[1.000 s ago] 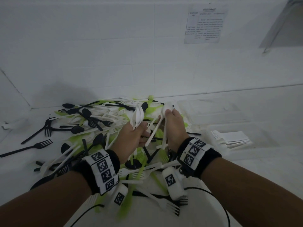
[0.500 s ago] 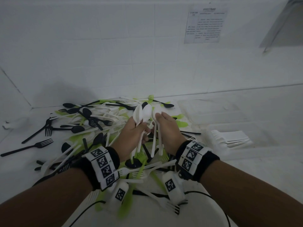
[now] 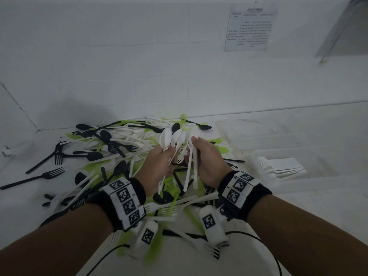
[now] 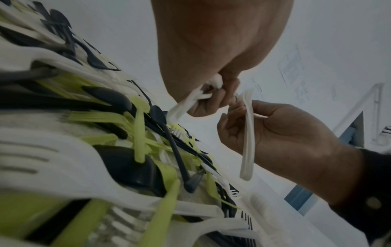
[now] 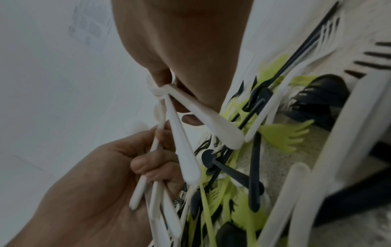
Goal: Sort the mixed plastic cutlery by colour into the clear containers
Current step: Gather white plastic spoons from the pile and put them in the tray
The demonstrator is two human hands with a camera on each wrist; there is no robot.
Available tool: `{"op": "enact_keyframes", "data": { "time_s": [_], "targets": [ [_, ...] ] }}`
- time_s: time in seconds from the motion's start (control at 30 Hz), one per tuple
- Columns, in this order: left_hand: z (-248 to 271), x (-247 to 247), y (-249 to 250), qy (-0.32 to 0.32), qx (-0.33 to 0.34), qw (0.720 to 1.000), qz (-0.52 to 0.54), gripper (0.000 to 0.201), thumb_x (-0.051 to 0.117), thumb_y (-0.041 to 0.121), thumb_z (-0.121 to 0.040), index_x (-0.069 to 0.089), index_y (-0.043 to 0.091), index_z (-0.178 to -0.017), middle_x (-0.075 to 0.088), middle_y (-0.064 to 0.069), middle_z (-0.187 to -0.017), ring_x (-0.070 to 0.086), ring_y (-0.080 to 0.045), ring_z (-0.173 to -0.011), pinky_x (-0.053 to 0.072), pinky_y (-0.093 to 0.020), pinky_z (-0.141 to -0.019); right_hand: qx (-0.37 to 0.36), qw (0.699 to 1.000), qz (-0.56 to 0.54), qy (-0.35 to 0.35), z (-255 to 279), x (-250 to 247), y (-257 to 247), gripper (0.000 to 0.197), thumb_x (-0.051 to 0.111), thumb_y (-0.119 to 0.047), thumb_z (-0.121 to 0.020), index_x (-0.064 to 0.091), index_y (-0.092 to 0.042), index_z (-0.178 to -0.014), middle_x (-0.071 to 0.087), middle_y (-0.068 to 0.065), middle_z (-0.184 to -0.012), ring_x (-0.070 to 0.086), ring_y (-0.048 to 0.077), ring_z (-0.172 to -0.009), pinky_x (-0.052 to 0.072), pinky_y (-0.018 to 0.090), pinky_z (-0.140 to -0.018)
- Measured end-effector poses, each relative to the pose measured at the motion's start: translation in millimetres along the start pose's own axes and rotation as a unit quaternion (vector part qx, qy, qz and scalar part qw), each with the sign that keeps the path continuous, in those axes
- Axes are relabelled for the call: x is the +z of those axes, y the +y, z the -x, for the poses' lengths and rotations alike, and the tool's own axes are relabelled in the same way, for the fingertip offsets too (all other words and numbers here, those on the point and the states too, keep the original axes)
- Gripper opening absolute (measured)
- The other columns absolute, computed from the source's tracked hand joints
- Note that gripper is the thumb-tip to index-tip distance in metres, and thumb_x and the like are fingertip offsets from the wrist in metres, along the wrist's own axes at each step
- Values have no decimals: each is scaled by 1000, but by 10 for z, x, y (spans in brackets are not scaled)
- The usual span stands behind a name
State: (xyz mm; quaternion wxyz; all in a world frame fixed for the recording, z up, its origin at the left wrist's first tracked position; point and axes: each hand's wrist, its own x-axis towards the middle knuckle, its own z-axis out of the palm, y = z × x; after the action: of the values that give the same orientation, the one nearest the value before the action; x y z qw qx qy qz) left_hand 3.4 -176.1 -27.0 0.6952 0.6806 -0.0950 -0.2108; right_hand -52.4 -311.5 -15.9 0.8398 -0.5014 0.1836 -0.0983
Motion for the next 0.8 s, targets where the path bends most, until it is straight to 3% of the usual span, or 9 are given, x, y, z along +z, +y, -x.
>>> {"op": "enact_keyframes", "data": {
  "time_s": [0.07,0.17,0.27,0.37,0.47,0.57,0.63,0.73,0.8],
  "targets": [
    [11,17,-3,-21,31,999,-19,11,53,24,-105,60,17,-111,56,1,-78,43,-8,-51,34,-21,-48,-3,1000,-3,-3,5,10,4,25,47,-19,-108,60,-9,-89,52,2,-69,50,14,-57,46,31,-64],
    [28,18,-67,-52,94,987,-121,25,59,25,-103,57,30,-128,63,18,-84,58,5,-66,46,-14,-61,-12,1000,-17,-4,19,26,-18,25,44,-15,-109,62,-4,-96,61,1,-68,59,12,-57,52,28,-60],
    [39,19,-63,-35,53,995,-82,15,56,22,-105,66,17,-115,53,8,-77,46,-1,-54,38,-16,-51,-18,999,-28,17,-18,-9,-10,24,46,-16,-109,60,1,-117,59,6,-78,59,16,-64,54,29,-63],
    [24,-13,-30,-60,-21,998,0,26,58,29,-104,75,10,-109,53,-1,-74,43,-10,-50,34,-23,-47,-12,1000,-5,15,-36,-29,36,20,47,-19,-108,59,-3,-108,60,14,-85,62,22,-69,53,38,-70],
    [32,-31,17,-108,-53,993,-17,34,57,31,-104,72,1,-113,49,-1,-68,38,-14,-51,32,-23,-46,-12,1000,18,-7,-10,11,31,23,46,-18,-108,60,0,-107,65,18,-89,65,27,-71,56,39,-67],
    [34,-53,60,-114,-51,990,-69,38,59,29,-103,67,-6,-115,52,-3,-65,40,-17,-49,33,-24,-44,-10,999,42,-18,-12,37,32,26,45,-17,-109,63,2,-106,68,18,-89,66,28,-70,57,39,-64],
    [25,-82,63,-107,-40,989,-90,34,60,27,-102,71,-4,-107,58,-2,-68,49,-16,-53,40,-23,-48,-10,998,56,-24,-3,40,54,29,45,-18,-108,63,4,-106,66,20,-87,64,30,-69,55,39,-62],
    [34,-104,41,-99,-18,986,-135,28,60,30,-103,71,11,-85,66,6,-69,61,-8,-63,46,-15,-57,-12,998,68,-12,-3,57,94,30,45,-15,-108,63,9,-108,66,20,-86,65,26,-67,55,36,-61],
    [48,-83,14,-97,-14,984,-149,31,56,32,-105,71,7,-94,67,4,-74,62,-3,-62,47,-12,-57,-18,996,90,-17,-24,74,105,28,43,-14,-108,67,1,-105,70,17,-91,69,25,-77,58,39,-70]
  ]
}}
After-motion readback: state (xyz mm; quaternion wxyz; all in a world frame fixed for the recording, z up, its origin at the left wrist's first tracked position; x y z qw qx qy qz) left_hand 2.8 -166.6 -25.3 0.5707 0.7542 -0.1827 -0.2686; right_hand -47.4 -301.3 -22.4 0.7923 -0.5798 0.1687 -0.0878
